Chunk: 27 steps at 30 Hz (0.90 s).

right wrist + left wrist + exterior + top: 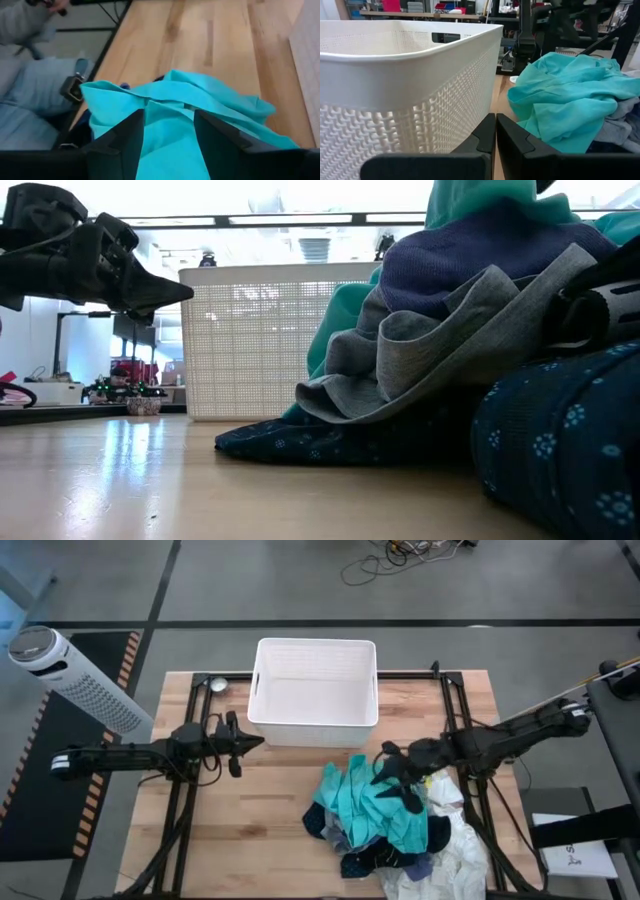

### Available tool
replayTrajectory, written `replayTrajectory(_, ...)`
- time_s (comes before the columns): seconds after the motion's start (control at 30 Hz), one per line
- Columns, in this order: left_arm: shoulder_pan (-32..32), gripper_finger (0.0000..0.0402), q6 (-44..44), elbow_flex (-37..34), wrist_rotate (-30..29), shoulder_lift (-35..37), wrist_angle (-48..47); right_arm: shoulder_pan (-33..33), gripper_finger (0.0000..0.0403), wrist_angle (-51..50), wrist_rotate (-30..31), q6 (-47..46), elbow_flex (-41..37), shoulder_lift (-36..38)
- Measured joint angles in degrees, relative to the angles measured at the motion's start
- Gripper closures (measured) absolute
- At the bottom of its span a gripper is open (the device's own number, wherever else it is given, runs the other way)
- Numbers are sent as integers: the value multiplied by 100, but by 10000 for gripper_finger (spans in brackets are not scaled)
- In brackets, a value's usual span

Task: Sort clothes
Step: Put the blue shorts into the laundry organizer

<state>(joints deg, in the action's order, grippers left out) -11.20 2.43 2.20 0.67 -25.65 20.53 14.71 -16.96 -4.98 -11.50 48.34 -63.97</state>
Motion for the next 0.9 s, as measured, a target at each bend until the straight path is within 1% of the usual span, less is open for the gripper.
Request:
replayTrajectory(0.13, -2, 399, -68, -2, 0, -2, 0, 220, 231, -359, 622, -194, 298, -414)
replayTrajectory(0.23, -5, 395, -253, -4, 0, 0, 2, 308, 225, -639, 843, -347, 554, -763)
replayTrajectory(0.43, -7, 391, -347, -7, 0, 2, 3, 386, 215, -1049, 847, -512, 1032, -1481)
replayTrajectory(0.7, -6, 400, -380, 83, -2, 2, 1, 379, 197, -1721, 816, -530, 1553, -2407)
replayTrajectory(0.8, -4, 398, -641, 83, -2, -16, -7, 382, 196, -1999, 803, -575, 1745, -2742)
replayTrajectory(0.9, -4, 397, -646, 83, -2, -54, -12, 379, 204, -2305, 800, -600, 1913, -3061)
